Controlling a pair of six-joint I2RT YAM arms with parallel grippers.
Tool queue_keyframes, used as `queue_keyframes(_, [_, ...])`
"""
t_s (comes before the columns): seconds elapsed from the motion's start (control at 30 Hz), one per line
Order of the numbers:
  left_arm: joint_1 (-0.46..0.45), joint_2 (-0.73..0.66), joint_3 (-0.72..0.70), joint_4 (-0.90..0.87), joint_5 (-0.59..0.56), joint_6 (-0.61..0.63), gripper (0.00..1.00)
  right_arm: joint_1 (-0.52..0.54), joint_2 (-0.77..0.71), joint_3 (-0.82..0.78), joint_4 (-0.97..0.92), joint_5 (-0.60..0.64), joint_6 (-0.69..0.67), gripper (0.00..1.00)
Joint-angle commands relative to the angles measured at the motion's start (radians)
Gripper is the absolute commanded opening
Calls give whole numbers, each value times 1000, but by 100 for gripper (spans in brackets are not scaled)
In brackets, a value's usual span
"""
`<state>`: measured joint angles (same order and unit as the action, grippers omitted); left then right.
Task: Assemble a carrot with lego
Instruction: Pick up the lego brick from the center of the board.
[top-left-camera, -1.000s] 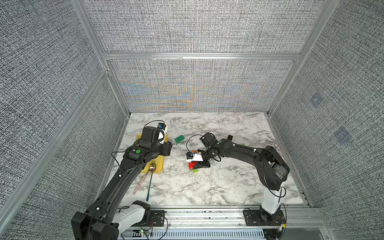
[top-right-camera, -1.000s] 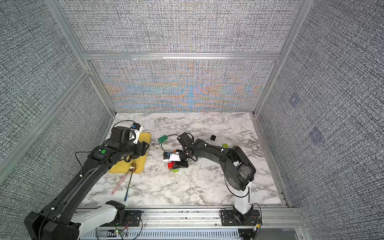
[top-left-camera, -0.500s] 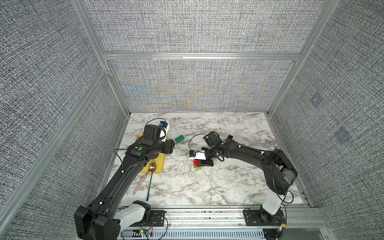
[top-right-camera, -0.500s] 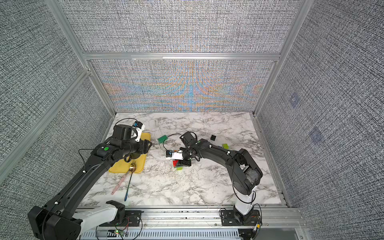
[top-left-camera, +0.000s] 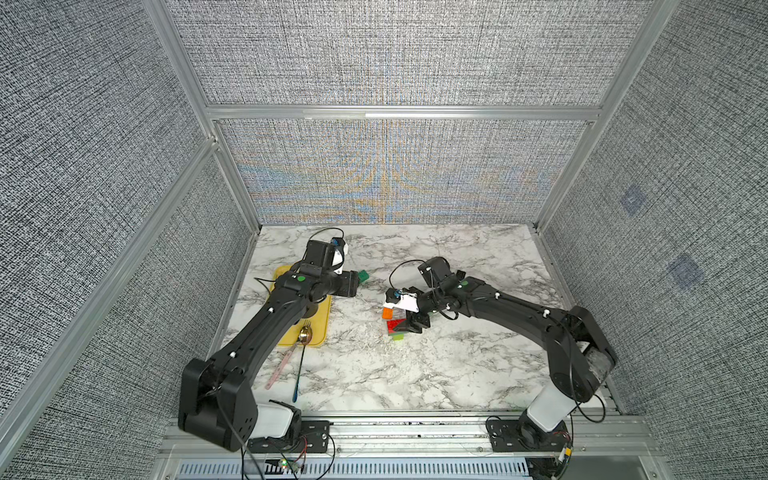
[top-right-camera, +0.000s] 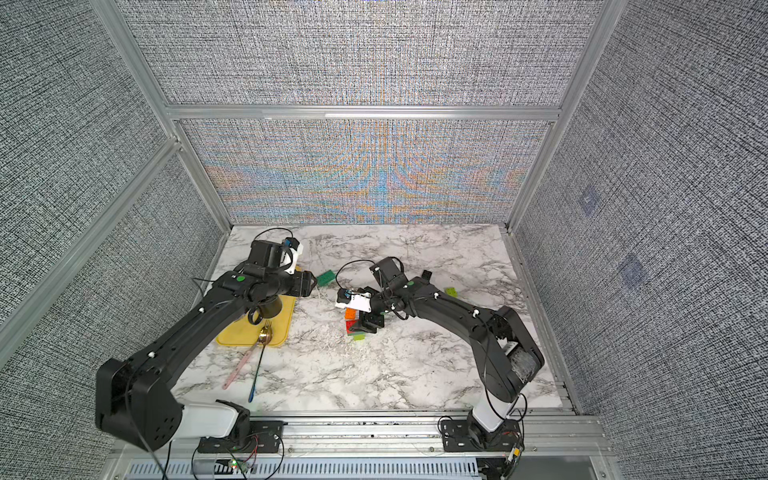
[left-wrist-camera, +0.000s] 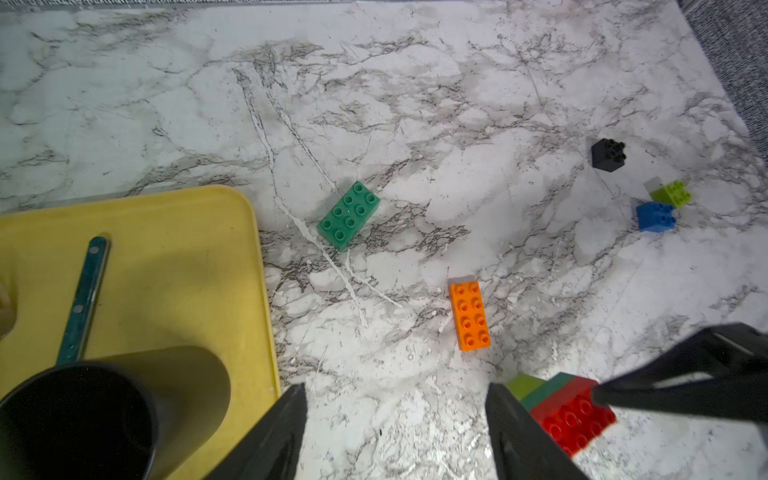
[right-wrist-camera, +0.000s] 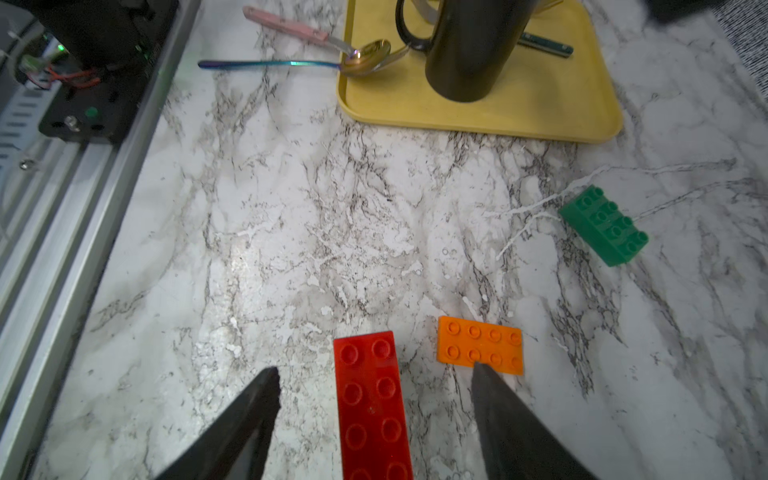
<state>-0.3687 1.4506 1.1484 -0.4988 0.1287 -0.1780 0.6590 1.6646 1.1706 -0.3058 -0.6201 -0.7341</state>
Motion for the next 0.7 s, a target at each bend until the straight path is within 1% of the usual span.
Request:
queue_keyframes(0.0, [2, 119, 59, 36, -67, 91, 77, -27, -49, -25, 125, -118, 147, 78])
queue_keyframes(0.1, [3, 267, 148, 14, -107, 163, 80, -62, -100, -58, 182, -132, 224, 81])
queue_keyframes(0.2, [4, 417, 262, -55, -114, 210, 81, -96, -143, -95, 220, -117, 287, 81])
queue_keyframes(0.37, [9, 604, 420, -163, -111, 265, 81, -131, -185, -152, 279, -47, 387, 81])
queue_keyframes(0.53, [16, 723, 554, -253, -106, 311, 80, -142, -188, -177, 312, -37, 430, 81])
queue_keyframes(0.67, [18, 802, 649, -313, -83, 329, 76, -142, -167, -157, 297, -26, 446, 81])
